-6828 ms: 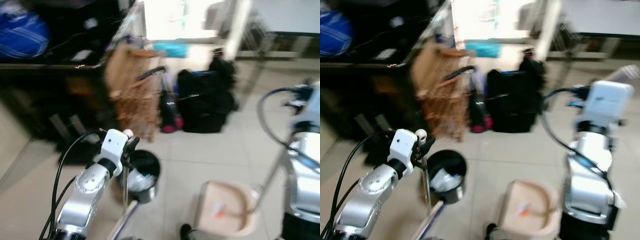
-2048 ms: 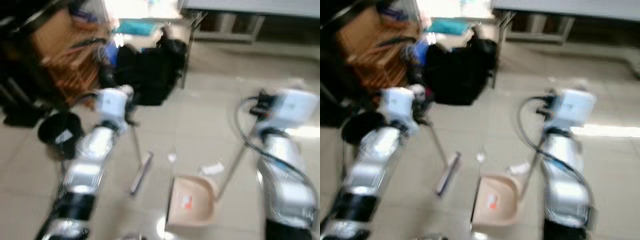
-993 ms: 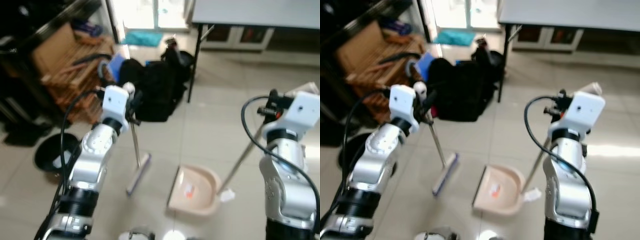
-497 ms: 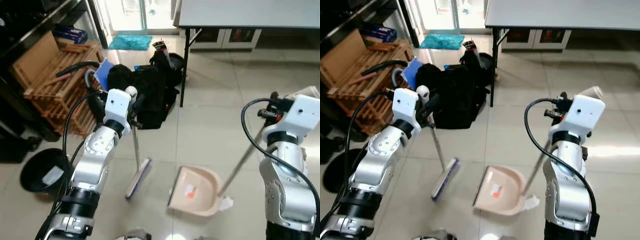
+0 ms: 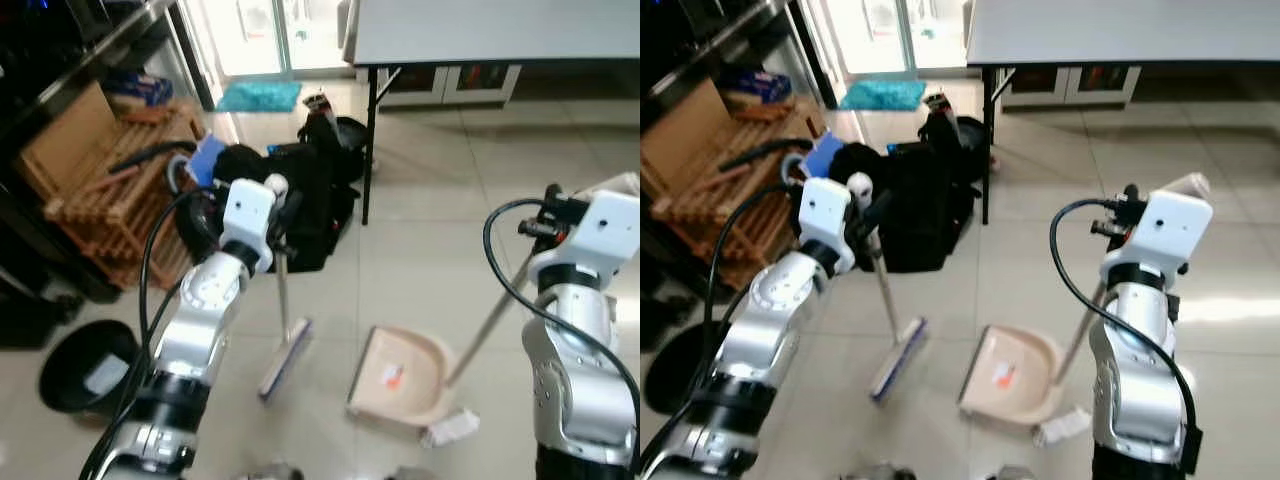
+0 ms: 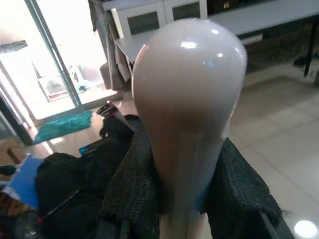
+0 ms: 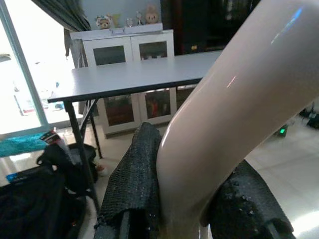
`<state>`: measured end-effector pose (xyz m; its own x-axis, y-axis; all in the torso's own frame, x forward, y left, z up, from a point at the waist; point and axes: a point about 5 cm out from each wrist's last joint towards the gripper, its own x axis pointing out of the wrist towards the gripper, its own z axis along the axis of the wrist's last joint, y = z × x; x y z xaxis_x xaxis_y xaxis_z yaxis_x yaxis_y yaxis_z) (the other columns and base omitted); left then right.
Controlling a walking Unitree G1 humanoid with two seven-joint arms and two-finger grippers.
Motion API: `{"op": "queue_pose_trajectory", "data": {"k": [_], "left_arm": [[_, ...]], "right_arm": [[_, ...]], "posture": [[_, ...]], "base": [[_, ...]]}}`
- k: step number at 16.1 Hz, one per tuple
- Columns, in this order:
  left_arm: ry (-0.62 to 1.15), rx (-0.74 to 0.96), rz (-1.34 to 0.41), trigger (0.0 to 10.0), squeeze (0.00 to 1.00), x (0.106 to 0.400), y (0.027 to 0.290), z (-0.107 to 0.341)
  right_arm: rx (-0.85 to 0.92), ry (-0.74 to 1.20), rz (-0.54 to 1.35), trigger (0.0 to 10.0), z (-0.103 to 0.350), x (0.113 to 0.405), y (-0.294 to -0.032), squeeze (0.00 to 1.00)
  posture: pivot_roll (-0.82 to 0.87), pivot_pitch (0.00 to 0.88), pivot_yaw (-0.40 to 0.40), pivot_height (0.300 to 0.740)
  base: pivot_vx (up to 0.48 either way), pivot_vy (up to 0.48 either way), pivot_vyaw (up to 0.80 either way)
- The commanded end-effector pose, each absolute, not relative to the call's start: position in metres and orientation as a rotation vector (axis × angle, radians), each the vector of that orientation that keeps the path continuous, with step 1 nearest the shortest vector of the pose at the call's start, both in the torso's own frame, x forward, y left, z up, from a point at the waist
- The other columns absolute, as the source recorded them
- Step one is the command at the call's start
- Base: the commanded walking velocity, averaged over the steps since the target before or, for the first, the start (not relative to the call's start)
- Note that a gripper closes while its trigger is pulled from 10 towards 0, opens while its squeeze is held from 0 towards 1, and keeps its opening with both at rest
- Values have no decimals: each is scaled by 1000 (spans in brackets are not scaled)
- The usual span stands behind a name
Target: Sweep floor
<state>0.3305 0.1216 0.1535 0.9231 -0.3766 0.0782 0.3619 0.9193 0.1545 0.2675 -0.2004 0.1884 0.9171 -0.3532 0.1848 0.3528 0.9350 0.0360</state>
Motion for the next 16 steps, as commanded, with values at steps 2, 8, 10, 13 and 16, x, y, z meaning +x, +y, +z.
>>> {"op": "queue_pose_trajectory", "data": {"k": [2,8,10,13,16], "left_arm": [[-154,139,-363,10000,0,332,124,157],[-151,218,-401,10000,0,335,107,143],[-157,213,-394,10000,0,334,107,140],[-206,199,-370,10000,0,343,106,146],[-240,154,-334,10000,0,346,108,153]], "right_arm": [[27,-270,-314,10000,202,267,-190,0],[-41,-271,-355,10000,188,277,-195,0],[-128,-269,-314,10000,183,283,-191,0],[-268,-283,-299,10000,175,299,-195,0],[-280,-314,-316,10000,173,305,-193,0]], "posture": [[-65,120,72,740],[-42,217,84,740],[-35,269,97,740],[-1,335,99,740],[45,360,131,740]], "base": [[0,0,0],[0,0,0],[0,0,0],[0,0,0],[0,0,0]]}}
